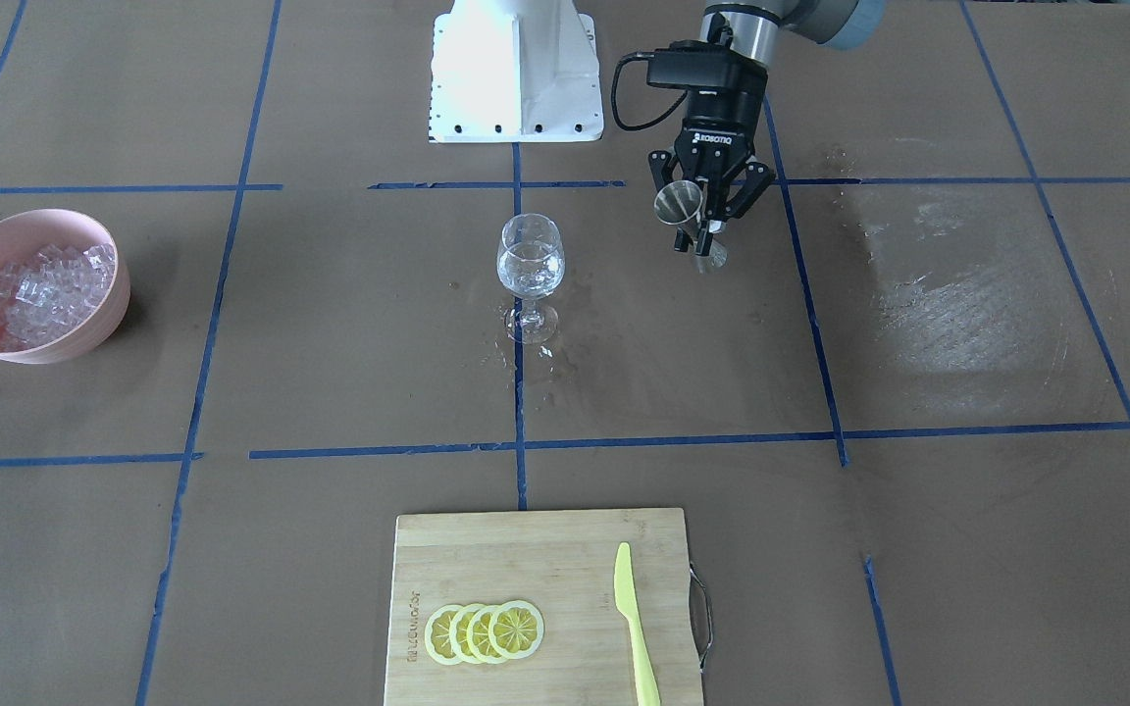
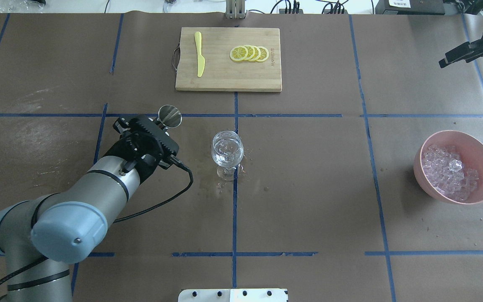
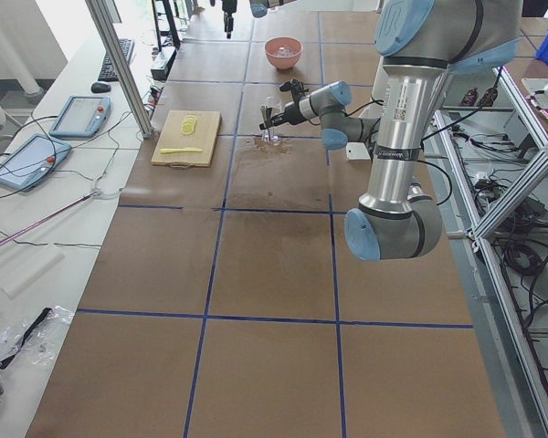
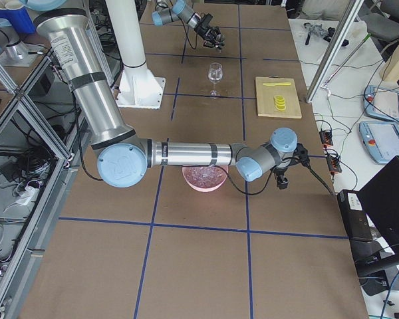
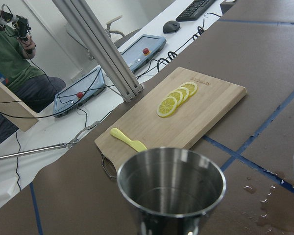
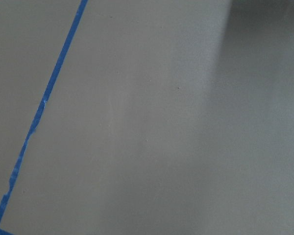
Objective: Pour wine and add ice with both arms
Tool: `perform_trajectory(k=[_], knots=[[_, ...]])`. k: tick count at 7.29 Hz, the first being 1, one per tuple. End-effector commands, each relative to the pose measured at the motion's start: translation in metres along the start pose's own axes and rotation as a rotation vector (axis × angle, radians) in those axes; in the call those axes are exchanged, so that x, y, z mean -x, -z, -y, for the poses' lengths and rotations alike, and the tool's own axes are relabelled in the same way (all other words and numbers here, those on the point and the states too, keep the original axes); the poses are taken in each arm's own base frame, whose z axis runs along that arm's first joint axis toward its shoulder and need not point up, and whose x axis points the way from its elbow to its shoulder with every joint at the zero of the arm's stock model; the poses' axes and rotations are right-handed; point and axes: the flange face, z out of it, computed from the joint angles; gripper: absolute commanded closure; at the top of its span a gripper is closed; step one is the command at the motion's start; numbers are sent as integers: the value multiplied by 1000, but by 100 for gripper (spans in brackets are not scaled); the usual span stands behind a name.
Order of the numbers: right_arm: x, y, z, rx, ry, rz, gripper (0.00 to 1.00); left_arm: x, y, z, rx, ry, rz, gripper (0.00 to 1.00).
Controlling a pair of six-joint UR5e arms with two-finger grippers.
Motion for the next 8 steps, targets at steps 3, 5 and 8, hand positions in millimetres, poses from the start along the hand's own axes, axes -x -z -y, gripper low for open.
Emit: perform_trajectory(k=[3, 5, 8], knots=[[-2, 0, 0, -3, -1, -13, 0, 104, 3, -166, -8, 422, -2, 100], [-1, 0, 0, -4, 0, -13, 0, 155, -4, -247, -42, 502, 92, 100], [-1, 1, 0, -6, 1, -14, 0, 189, 11, -282, -58, 514, 138, 100]])
